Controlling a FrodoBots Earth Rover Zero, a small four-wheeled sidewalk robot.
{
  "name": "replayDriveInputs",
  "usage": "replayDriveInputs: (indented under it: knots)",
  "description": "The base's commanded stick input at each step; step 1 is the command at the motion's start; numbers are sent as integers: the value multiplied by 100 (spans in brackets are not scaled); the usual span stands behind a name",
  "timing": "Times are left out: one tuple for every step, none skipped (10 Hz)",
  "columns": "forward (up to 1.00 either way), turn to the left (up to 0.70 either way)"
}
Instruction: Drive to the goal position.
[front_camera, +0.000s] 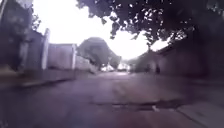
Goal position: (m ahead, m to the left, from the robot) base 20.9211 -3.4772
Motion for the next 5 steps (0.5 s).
replayDriveInputs:
  knots:
    - [70,0]
    - [70,0]
    - [70,0]
    - [70,0]
    - [70,0]
